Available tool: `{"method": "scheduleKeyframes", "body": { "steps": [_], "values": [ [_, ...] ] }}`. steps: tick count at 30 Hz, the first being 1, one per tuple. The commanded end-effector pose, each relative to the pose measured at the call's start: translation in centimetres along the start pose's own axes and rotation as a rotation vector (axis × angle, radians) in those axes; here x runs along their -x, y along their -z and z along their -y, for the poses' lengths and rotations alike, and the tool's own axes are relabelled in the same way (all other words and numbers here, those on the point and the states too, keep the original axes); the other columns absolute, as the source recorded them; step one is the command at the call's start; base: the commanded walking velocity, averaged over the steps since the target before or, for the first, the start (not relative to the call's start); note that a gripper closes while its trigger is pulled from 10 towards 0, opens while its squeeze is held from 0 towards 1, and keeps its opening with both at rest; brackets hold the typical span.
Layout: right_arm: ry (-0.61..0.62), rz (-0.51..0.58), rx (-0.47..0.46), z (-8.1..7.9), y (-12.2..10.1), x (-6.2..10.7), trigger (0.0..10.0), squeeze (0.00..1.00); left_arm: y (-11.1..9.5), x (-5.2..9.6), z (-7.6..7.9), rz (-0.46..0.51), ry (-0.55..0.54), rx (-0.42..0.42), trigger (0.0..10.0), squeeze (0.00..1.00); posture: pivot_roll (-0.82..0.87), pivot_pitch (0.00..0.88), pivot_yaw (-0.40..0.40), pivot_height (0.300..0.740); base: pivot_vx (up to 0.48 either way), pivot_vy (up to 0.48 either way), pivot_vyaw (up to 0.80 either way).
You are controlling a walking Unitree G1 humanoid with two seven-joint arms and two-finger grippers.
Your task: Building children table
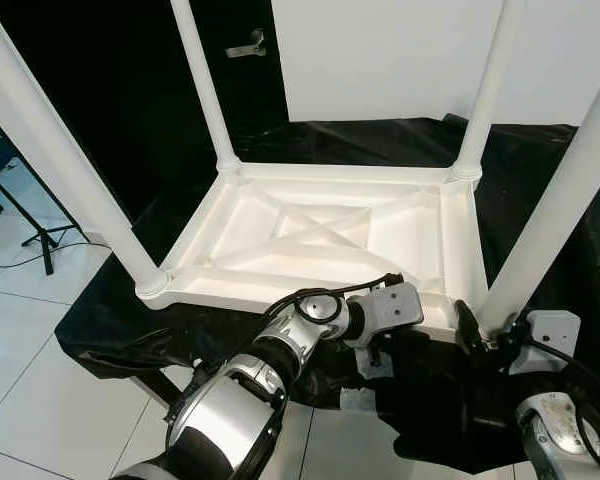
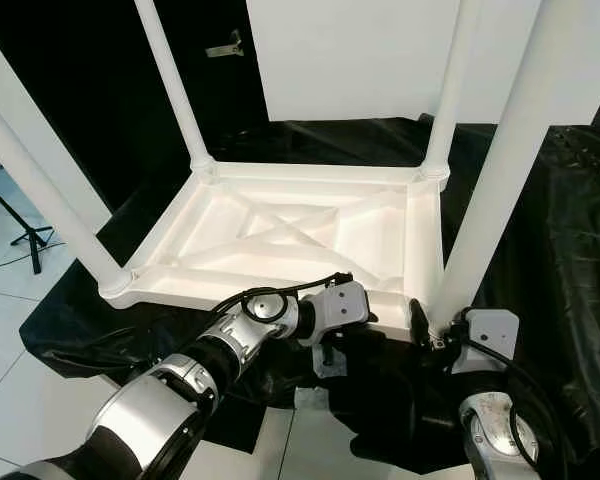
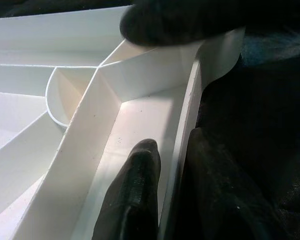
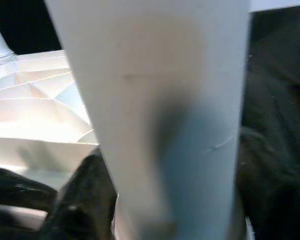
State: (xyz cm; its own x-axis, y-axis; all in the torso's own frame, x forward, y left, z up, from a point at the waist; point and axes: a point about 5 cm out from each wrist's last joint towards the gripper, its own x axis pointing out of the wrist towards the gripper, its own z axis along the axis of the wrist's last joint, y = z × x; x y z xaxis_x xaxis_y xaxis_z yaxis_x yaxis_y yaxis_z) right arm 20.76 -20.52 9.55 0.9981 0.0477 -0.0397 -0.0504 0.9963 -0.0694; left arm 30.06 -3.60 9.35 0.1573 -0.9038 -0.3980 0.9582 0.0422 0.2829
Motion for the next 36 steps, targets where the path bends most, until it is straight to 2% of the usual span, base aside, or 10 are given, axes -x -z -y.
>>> {"method": "scheduleKeyframes", "body": {
  "steps": [1,4,5,17,20,21,22,23,34,36],
  "values": [
    [-0.129,-0.145,-0.056,-2.4,2.6,0.3,10.0,1.00,1.0,-0.9,1.0,-0.050,-0.069,0.049,10.0,0.00,-0.02,0.000,0.100,0.740,0.000,0.000,0.00],
    [-0.150,-0.138,-0.035,-2.0,2.4,0.2,10.0,1.00,1.1,-0.8,1.0,-0.051,-0.070,0.049,10.0,0.00,-0.02,0.000,0.099,0.740,0.000,0.000,0.00],
    [-0.188,-0.125,-0.001,-1.5,2.1,-0.1,10.0,0.00,1.1,-0.8,1.0,-0.051,-0.071,0.050,10.0,0.00,-0.02,0.000,0.096,0.740,0.000,0.000,0.00],
    [-0.524,-0.198,0.118,1.4,0.5,0.2,10.0,0.00,1.3,-0.7,1.0,-0.052,-0.076,0.054,10.0,0.00,-0.01,0.000,0.094,0.740,0.000,0.000,0.00],
    [-0.533,-0.204,0.121,1.5,0.5,0.2,10.0,0.00,1.3,-0.7,1.0,-0.052,-0.076,0.054,10.0,0.00,-0.01,0.000,0.094,0.740,0.000,0.000,0.00],
    [-0.551,-0.220,0.121,1.7,0.5,0.3,7.3,0.00,1.3,-0.7,1.0,-0.052,-0.077,0.054,10.0,0.00,-0.01,0.000,0.094,0.740,0.000,0.000,0.00],
    [-0.551,-0.220,0.121,1.7,0.5,0.3,7.3,0.00,1.3,-0.7,1.0,-0.052,-0.077,0.054,10.0,0.00,-0.01,0.000,0.094,0.740,0.000,0.000,0.00],
    [-0.561,-0.231,0.128,1.9,0.6,0.3,0.0,0.00,1.3,-0.7,0.9,-0.053,-0.077,0.055,10.0,0.00,-0.01,0.000,0.094,0.740,0.000,0.000,0.00],
    [-0.581,-0.307,0.154,2.0,1.4,0.6,0.0,0.00,1.5,-0.5,0.9,-0.057,-0.078,0.057,10.0,0.00,-0.01,0.000,0.099,0.740,0.000,0.000,0.00],
    [-0.499,-0.303,0.106,1.0,2.0,0.6,0.0,0.00,1.5,-0.5,0.9,-0.058,-0.078,0.055,10.0,0.00,-0.01,0.000,0.101,0.740,0.000,0.000,0.00]
  ]
}}
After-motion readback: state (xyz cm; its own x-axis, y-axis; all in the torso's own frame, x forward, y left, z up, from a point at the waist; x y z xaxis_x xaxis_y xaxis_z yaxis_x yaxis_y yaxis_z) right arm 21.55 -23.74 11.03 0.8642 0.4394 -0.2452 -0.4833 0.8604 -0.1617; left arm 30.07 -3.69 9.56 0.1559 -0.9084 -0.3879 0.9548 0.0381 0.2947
